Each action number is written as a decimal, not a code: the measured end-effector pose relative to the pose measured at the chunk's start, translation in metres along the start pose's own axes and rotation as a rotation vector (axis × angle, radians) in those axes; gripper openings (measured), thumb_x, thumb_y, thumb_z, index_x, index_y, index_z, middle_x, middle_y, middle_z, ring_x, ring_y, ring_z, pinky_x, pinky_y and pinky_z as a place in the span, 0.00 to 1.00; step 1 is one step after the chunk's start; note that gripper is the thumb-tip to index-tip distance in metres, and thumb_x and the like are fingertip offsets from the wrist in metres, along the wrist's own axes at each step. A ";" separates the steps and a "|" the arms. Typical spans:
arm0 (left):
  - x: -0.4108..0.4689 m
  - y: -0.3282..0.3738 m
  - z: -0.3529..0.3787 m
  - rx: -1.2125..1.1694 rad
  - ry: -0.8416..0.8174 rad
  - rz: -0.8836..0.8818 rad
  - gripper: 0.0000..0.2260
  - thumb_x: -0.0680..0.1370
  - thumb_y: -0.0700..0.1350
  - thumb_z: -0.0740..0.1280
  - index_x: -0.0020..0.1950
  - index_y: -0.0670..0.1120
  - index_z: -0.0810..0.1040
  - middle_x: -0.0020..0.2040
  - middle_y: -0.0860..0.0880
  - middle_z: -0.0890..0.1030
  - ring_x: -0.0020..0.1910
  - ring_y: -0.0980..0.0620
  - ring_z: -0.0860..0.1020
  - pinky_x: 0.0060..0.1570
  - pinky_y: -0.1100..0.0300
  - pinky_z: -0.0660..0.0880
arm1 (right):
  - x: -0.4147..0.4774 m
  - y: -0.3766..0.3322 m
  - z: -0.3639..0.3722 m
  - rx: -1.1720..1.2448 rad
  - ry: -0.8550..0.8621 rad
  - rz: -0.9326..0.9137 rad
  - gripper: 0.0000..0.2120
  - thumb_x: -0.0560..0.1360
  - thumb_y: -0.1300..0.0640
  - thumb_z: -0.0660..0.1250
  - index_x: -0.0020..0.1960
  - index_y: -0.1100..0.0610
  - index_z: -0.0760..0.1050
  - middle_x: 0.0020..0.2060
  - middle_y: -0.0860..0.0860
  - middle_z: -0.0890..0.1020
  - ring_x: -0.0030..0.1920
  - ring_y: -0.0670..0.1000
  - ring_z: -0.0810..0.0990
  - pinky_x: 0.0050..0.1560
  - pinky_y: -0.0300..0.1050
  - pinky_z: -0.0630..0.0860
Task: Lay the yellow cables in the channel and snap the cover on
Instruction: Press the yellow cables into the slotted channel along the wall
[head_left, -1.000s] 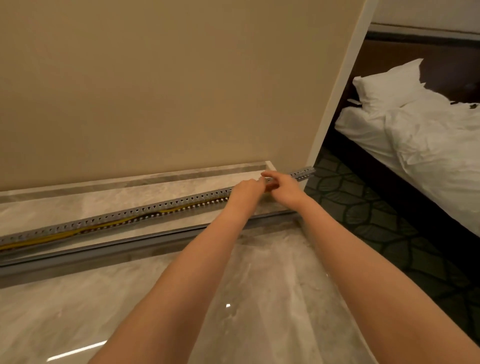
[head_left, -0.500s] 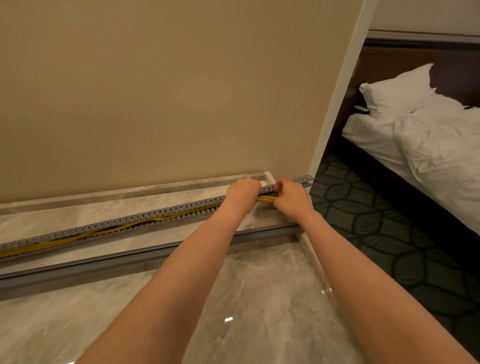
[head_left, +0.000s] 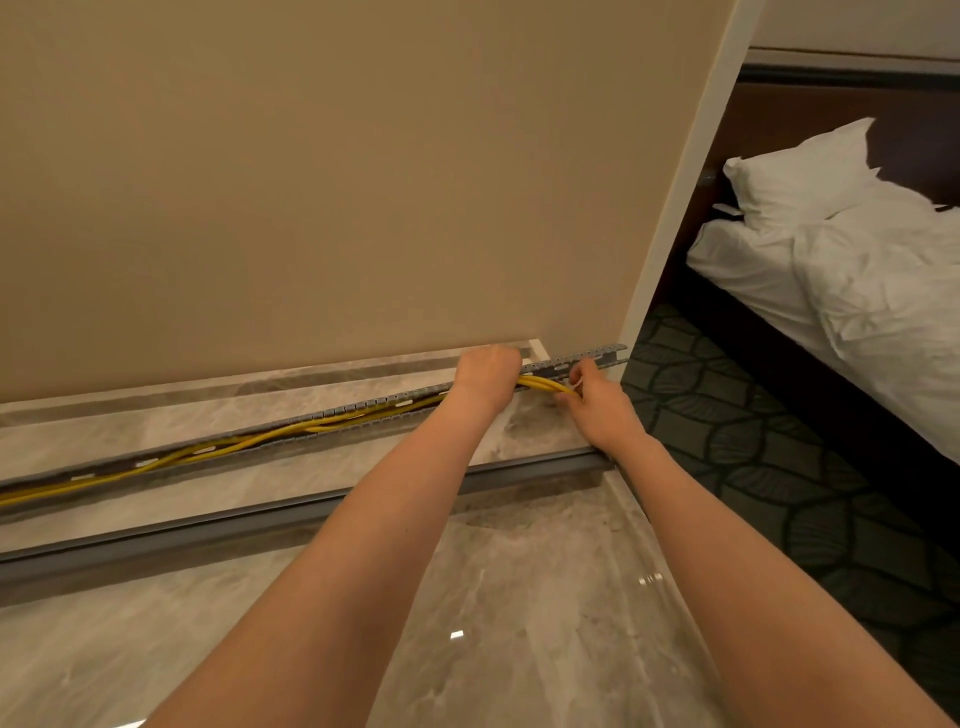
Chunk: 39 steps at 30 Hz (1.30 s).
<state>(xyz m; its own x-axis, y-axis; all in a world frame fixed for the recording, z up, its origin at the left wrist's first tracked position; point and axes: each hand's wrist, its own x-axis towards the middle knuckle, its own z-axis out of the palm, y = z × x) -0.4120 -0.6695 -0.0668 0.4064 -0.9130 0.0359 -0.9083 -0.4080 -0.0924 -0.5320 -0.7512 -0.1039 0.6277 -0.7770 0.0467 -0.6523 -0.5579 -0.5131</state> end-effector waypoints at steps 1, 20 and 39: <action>0.001 0.001 -0.001 -0.019 -0.007 -0.007 0.13 0.79 0.35 0.60 0.63 0.40 0.74 0.61 0.42 0.78 0.60 0.42 0.77 0.53 0.53 0.75 | 0.000 0.000 0.000 0.021 0.002 0.009 0.07 0.77 0.55 0.63 0.49 0.56 0.65 0.37 0.53 0.75 0.38 0.56 0.73 0.32 0.44 0.65; 0.001 -0.021 0.016 -0.197 -0.037 0.038 0.16 0.77 0.32 0.60 0.61 0.44 0.79 0.54 0.41 0.80 0.54 0.40 0.79 0.43 0.55 0.72 | 0.042 -0.022 -0.032 0.041 -0.111 0.207 0.09 0.72 0.57 0.72 0.49 0.62 0.81 0.36 0.53 0.80 0.34 0.50 0.77 0.41 0.46 0.77; 0.001 0.021 0.012 -0.168 0.044 0.135 0.14 0.79 0.36 0.60 0.64 0.40 0.75 0.60 0.39 0.76 0.60 0.39 0.75 0.56 0.50 0.72 | 0.038 -0.006 -0.015 0.307 -0.049 0.222 0.13 0.71 0.59 0.72 0.51 0.57 0.71 0.46 0.53 0.79 0.54 0.55 0.77 0.59 0.49 0.74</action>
<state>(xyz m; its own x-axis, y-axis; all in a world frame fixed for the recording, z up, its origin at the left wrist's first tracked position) -0.4298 -0.6791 -0.0805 0.2782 -0.9574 0.0778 -0.9595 -0.2734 0.0678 -0.5105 -0.7815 -0.0864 0.5101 -0.8500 -0.1315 -0.6217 -0.2588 -0.7392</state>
